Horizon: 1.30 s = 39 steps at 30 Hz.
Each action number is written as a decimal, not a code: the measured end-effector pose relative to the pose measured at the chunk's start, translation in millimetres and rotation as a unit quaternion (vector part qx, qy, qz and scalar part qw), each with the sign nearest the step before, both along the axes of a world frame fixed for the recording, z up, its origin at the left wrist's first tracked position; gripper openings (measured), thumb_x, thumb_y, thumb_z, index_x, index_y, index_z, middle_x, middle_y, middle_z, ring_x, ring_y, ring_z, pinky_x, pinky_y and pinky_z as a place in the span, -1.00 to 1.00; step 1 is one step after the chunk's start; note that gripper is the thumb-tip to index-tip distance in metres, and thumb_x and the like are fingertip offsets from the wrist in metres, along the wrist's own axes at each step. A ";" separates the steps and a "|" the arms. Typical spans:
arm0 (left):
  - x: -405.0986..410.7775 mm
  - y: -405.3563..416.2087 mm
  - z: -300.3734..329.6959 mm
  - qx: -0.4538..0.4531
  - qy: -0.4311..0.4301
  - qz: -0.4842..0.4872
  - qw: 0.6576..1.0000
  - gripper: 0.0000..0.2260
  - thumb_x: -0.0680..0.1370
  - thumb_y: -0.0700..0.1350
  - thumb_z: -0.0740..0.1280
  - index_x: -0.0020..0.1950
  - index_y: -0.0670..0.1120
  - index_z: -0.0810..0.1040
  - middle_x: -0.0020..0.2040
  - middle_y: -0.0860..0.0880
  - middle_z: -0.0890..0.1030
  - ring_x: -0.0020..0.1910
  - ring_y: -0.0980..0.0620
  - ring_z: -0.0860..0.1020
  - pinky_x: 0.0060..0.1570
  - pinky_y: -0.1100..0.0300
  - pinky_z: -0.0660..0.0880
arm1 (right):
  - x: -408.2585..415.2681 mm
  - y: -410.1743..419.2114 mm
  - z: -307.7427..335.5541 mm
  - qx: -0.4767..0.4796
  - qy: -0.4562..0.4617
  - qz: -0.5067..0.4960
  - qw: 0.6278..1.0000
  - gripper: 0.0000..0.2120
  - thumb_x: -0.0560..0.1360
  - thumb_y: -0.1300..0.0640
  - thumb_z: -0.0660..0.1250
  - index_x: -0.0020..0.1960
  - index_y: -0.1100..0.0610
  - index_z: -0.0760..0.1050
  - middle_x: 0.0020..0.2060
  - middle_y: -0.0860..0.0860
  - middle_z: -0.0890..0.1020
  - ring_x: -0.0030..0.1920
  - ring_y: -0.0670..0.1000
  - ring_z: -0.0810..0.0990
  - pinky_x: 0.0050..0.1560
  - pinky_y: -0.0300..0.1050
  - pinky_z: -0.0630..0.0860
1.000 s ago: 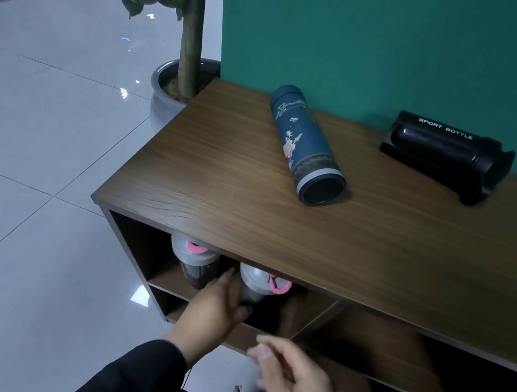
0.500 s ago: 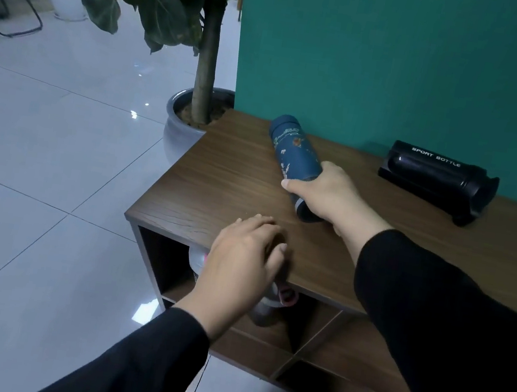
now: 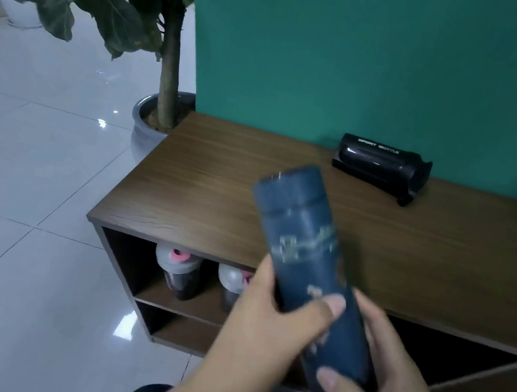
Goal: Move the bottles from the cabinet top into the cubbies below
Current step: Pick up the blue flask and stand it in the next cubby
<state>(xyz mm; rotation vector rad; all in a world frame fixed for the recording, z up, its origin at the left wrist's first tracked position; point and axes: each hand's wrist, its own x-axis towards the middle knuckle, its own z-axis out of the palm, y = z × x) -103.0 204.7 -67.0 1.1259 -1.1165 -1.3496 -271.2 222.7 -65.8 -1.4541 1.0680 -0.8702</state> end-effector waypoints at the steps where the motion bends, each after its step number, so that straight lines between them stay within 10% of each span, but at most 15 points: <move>1: -8.4 9.5 -10.5 0.014 -0.014 -0.013 1.000 -0.58 0.26 0.05 0.57 0.07 0.28 0.61 -0.02 0.11 0.76 -0.04 0.16 0.71 -0.01 0.15 0.61 | -14.2 11.3 -4.4 0.045 0.005 0.008 0.999 -0.27 0.19 -0.18 0.64 0.29 -0.42 0.44 0.31 -0.22 0.60 0.32 -0.15 0.57 0.35 -0.17 0.46; 6: -49.4 50.5 -66.0 0.034 -0.176 -0.063 0.982 -0.37 0.21 0.17 0.56 0.18 0.45 0.37 0.08 0.33 0.67 0.09 0.38 0.61 0.15 0.22 0.58 | -68.0 43.8 -28.4 0.172 0.062 -0.058 0.981 -0.19 -0.06 -0.47 0.56 0.19 -0.52 0.47 0.28 -0.32 0.58 0.32 -0.25 0.53 0.29 -0.16 0.49; 11: -79.7 59.0 -100.0 0.042 -0.259 -0.082 0.961 -0.37 0.35 0.21 0.47 0.31 0.35 0.22 0.19 0.33 0.52 0.12 0.40 0.54 0.00 0.48 0.43 | -60.6 48.4 -60.7 0.218 0.035 -0.088 0.971 -0.23 0.30 0.11 0.63 0.37 -0.23 0.34 0.20 -0.19 0.63 0.04 -0.35 0.65 -0.09 -0.48 0.52; 13: -87.8 52.8 -114.9 0.044 -0.292 -0.089 0.951 -0.36 0.36 0.21 0.44 0.36 0.30 0.22 0.26 0.31 0.47 0.21 0.29 0.52 0.02 0.48 0.41 | -56.9 40.4 -84.9 0.198 0.084 -0.136 0.967 -0.12 0.19 0.01 0.64 0.42 -0.14 0.32 0.20 -0.16 0.63 0.09 -0.27 0.65 0.04 -0.41 0.51; 18: -90.8 23.7 -144.2 0.040 -0.266 -0.110 0.957 -0.40 0.44 0.06 0.49 0.39 0.25 0.27 0.31 0.20 0.53 0.26 0.28 0.55 0.22 0.32 0.51 | -57.3 3.3 -120.3 0.165 0.137 -0.190 0.958 -0.33 0.17 -0.10 0.62 0.14 -0.30 0.32 0.12 -0.16 0.63 0.13 -0.13 0.63 0.18 -0.04 0.60; 26: -84.2 -30.3 -163.0 0.058 -0.258 -0.104 0.959 -0.40 0.49 -0.03 0.46 0.50 0.07 0.33 0.23 0.05 0.67 0.11 0.18 0.68 0.17 -0.03 0.62 | -64.9 -47.4 -151.9 0.135 0.080 -0.151 0.976 -0.45 0.35 0.04 0.57 0.12 -0.40 0.36 0.11 -0.20 0.67 0.09 -0.25 0.65 0.07 -0.25 0.58; 39: -93.9 -68.8 -183.6 0.063 -0.260 -0.017 0.963 -0.58 0.51 -0.15 0.45 0.30 0.14 0.42 0.05 0.28 0.64 -0.04 0.53 0.57 -0.04 0.52 0.46 | -61.9 -94.5 -181.7 0.122 0.093 -0.148 0.977 -0.48 0.24 -0.11 0.50 0.10 -0.42 0.37 0.19 -0.31 0.58 0.29 -0.21 0.52 0.42 0.05 0.44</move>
